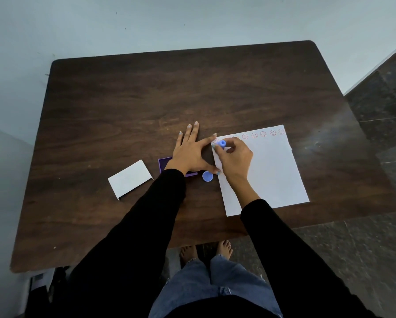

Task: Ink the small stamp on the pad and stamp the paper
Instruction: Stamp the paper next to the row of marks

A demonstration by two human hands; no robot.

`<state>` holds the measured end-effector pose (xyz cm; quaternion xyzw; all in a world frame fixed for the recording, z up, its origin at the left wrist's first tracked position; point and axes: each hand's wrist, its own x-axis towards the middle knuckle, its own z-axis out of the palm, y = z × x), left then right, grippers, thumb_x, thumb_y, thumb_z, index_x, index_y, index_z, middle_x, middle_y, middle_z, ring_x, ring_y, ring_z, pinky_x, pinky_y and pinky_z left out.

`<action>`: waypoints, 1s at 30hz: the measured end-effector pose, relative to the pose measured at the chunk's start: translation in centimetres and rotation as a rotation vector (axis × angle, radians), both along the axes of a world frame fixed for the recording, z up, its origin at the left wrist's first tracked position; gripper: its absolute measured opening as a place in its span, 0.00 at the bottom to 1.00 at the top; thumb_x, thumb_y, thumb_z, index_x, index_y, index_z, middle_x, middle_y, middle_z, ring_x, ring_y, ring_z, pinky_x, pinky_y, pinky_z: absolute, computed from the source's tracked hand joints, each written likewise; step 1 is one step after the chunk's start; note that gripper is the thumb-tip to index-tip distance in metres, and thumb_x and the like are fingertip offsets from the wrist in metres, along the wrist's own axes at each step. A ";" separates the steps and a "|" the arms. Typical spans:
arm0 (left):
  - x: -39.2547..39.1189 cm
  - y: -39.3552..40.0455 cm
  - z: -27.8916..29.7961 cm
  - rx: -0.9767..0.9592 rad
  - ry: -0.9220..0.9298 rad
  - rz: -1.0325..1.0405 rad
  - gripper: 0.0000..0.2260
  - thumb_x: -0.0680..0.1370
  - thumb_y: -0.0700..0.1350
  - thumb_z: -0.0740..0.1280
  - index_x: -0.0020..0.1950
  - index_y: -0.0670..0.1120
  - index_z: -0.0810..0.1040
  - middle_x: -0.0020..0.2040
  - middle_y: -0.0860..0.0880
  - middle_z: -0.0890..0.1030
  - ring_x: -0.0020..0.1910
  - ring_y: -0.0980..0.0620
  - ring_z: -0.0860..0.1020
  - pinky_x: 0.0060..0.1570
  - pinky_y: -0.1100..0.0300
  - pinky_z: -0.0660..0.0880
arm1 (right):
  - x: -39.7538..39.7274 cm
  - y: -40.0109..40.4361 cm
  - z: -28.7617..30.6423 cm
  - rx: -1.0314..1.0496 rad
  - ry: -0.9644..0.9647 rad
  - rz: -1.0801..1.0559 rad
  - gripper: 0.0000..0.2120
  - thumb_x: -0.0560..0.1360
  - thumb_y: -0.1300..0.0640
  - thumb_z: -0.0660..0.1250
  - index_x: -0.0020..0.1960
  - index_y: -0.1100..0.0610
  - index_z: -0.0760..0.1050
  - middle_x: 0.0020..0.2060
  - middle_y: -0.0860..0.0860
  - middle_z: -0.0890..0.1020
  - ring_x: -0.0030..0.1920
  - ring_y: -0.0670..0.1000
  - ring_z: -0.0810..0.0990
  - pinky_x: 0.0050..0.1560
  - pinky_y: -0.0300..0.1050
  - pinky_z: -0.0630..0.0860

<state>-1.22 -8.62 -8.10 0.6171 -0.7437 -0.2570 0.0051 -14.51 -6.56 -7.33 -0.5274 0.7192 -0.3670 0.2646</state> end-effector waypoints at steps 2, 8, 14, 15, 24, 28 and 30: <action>0.0 -0.1 0.0 0.012 -0.019 -0.002 0.49 0.60 0.69 0.73 0.75 0.63 0.53 0.78 0.44 0.37 0.77 0.44 0.35 0.74 0.44 0.36 | -0.4 0.2 0.6 -0.016 -0.179 -0.199 0.10 0.68 0.52 0.75 0.45 0.54 0.78 0.40 0.46 0.79 0.37 0.44 0.76 0.38 0.30 0.70; -0.2 -0.1 0.3 0.023 -0.092 -0.032 0.50 0.60 0.72 0.70 0.76 0.62 0.50 0.78 0.44 0.37 0.77 0.43 0.35 0.73 0.43 0.37 | -1.9 -1.1 2.7 -0.027 -0.500 -0.444 0.11 0.66 0.49 0.76 0.45 0.52 0.80 0.41 0.48 0.84 0.41 0.47 0.82 0.40 0.31 0.74; -0.1 -0.1 1.7 0.050 -0.047 0.003 0.49 0.61 0.71 0.70 0.76 0.62 0.50 0.79 0.42 0.40 0.77 0.43 0.38 0.73 0.40 0.38 | -1.5 -1.5 3.7 -0.052 -0.617 -0.434 0.09 0.66 0.50 0.76 0.42 0.51 0.80 0.35 0.44 0.83 0.38 0.45 0.82 0.39 0.32 0.75; -0.1 0.1 2.1 0.044 -0.029 0.022 0.49 0.61 0.71 0.70 0.76 0.61 0.52 0.79 0.42 0.41 0.77 0.43 0.39 0.73 0.40 0.38 | -1.4 -1.6 3.9 -0.052 -0.634 -0.430 0.09 0.66 0.51 0.76 0.42 0.52 0.80 0.35 0.43 0.83 0.38 0.46 0.82 0.39 0.33 0.75; 0.3 3.7 3.7 0.001 -0.011 0.054 0.29 0.58 0.59 0.79 0.55 0.53 0.78 0.78 0.42 0.56 0.78 0.43 0.42 0.73 0.43 0.38 | -1.8 -1.6 5.9 -0.047 -0.735 -0.413 0.08 0.66 0.52 0.77 0.40 0.51 0.78 0.33 0.43 0.81 0.39 0.47 0.81 0.46 0.40 0.79; -0.5 4.8 3.1 0.016 -0.018 0.067 0.20 0.62 0.55 0.79 0.51 0.54 0.78 0.78 0.43 0.54 0.77 0.42 0.40 0.72 0.41 0.34 | -1.9 -1.6 6.3 -0.032 -0.753 -0.385 0.09 0.66 0.52 0.77 0.43 0.53 0.79 0.35 0.46 0.82 0.39 0.48 0.81 0.44 0.39 0.79; -0.7 4.8 3.1 0.009 -0.016 0.078 0.16 0.64 0.54 0.78 0.48 0.54 0.80 0.78 0.44 0.54 0.77 0.41 0.39 0.71 0.39 0.33 | -1.9 -1.6 6.3 -0.017 -0.739 -0.378 0.11 0.66 0.52 0.76 0.45 0.54 0.79 0.38 0.48 0.82 0.40 0.48 0.81 0.41 0.36 0.78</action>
